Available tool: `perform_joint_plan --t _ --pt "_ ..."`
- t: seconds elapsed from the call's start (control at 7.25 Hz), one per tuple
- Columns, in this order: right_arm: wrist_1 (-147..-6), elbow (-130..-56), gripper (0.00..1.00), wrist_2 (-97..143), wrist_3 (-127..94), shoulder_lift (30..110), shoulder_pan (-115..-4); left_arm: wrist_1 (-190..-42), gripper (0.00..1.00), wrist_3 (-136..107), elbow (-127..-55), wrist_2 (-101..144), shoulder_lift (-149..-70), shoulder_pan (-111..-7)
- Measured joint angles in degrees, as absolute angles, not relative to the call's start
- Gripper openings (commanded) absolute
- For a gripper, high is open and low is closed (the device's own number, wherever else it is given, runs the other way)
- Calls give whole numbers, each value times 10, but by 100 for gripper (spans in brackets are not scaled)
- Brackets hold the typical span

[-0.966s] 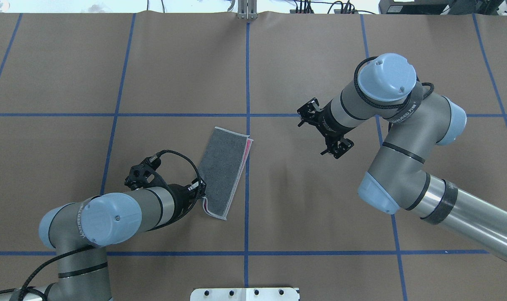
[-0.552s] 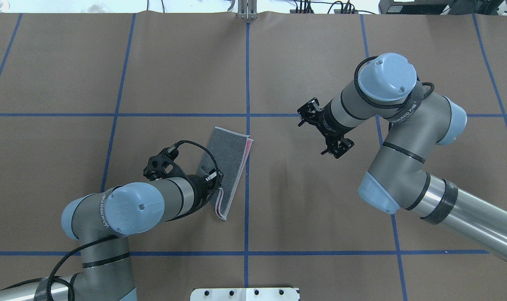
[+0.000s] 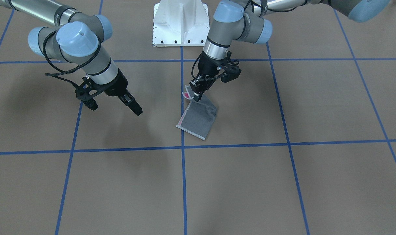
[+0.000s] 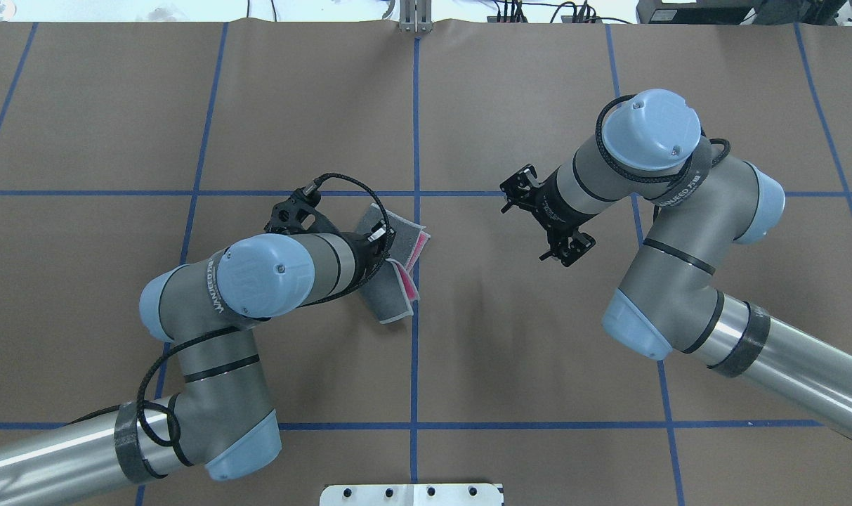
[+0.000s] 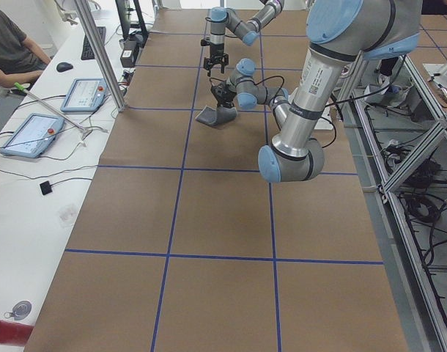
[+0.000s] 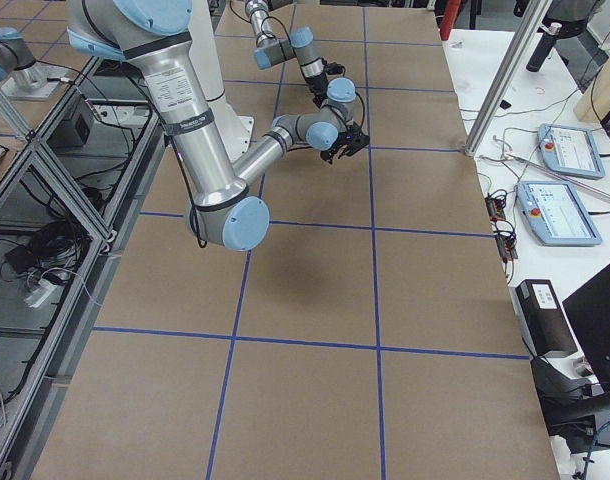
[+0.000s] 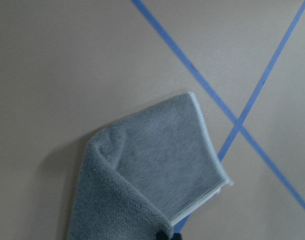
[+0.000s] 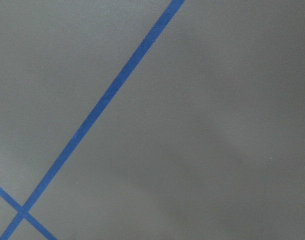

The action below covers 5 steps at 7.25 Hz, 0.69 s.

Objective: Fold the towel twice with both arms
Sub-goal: 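Lift the strip end and fold it over toward the far end with the left gripper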

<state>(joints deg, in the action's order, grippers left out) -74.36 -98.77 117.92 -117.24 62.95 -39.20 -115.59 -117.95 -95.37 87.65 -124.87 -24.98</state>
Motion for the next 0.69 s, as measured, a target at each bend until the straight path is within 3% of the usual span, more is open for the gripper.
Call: perform_joint_plan --t 0.69 --pt "-744 -991 100 1179 -1172 629 -392 -1156 0 -1177 -857 899 -1324 -302"
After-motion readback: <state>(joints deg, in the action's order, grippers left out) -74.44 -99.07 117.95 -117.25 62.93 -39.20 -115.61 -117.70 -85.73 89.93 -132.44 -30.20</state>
